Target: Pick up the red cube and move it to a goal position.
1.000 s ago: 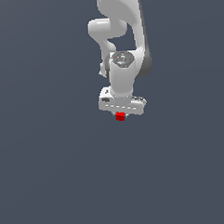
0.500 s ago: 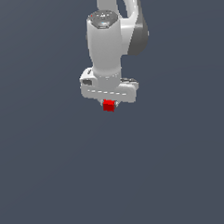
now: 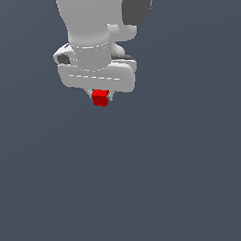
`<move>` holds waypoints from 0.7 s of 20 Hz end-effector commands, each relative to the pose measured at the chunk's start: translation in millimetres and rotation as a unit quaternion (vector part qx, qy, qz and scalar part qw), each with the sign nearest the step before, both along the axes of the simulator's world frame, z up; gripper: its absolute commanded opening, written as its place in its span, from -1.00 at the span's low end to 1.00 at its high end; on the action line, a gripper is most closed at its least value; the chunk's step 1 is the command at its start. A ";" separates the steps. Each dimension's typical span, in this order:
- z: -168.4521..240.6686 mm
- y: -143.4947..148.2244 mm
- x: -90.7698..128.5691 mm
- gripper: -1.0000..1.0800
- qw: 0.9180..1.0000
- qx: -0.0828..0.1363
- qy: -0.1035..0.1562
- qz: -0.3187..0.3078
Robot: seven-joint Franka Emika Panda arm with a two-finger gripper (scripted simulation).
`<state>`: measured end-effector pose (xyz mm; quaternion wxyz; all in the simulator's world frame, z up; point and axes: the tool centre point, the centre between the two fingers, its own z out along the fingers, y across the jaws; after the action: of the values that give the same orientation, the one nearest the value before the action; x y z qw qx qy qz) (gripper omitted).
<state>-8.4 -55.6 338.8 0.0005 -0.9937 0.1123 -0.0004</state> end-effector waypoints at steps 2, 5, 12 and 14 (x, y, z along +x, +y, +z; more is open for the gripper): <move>29.0 -13.5 6.8 -1.00 1.000 0.000 0.000 0.000; 47.9 -22.7 12.0 -1.00 1.000 0.000 0.000 0.000; 75.7 -36.3 20.3 -1.00 1.000 0.000 0.000 0.000; 80.2 -38.4 21.8 -1.00 1.000 0.000 0.000 0.000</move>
<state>12.2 -92.3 414.8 0.0001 -0.9937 0.1122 0.0000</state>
